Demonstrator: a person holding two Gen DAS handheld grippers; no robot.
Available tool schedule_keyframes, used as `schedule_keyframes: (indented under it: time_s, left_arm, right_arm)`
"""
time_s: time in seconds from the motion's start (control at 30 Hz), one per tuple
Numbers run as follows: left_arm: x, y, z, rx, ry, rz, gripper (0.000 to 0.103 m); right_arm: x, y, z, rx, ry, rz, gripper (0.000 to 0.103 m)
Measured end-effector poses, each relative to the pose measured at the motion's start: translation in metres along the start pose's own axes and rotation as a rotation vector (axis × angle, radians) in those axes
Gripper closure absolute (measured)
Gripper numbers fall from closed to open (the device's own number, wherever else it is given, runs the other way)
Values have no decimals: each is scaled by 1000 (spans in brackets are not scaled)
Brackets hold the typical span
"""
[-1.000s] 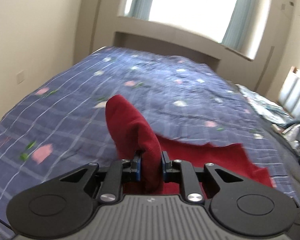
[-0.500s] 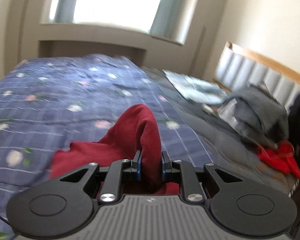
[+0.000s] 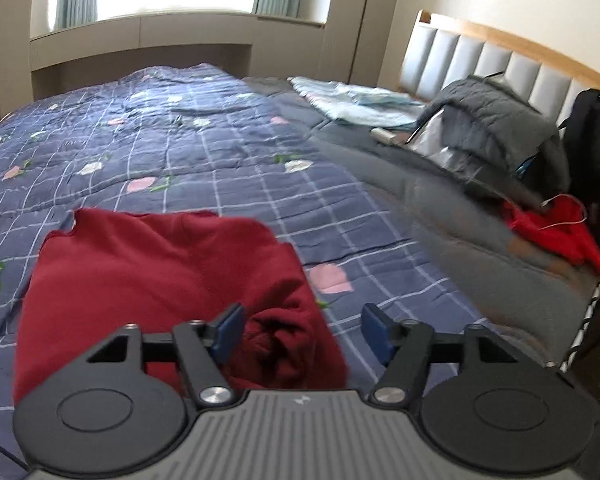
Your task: Fold small clothes
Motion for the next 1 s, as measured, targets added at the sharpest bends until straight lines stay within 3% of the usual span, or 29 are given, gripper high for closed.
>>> schedule_keyframes:
  time_s: [0.2,0.4,0.6,0.73,0.87,1.0]
  left_arm:
    - [-25,6,-23,-65,86,53,1]
    - [-49,0,-74,-225,192,29,0]
    - [-63,-35,-134,-372,324,-28,0]
    - [-69,-65,-165,-507,287,-70,0]
    - [-71,-87,-185,-625,205,-91,1]
    - [-66,-98,-194,-668,165,-106,1]
  right_arm:
    - [-5,-2,2,37,18,14,0]
    - [-13,3,0,93,51,74,0]
    - [-7,31,-7,249,215,118,0]
    - [3,56,-29,270,281,106,0]
    - [14,76,-53,263,277,51,0]
    - [24,79,-62,340,225,6,1]
Point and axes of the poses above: each gripper's, at about its wrist camera, not at the fingertips, and x roughly the way its jaws point, z to its right, y to its top, the point moved 1 cm from there along x, roughly the way its jaws point, and after that the axes turned 2 degrees about -z, right-handed, at the moved point
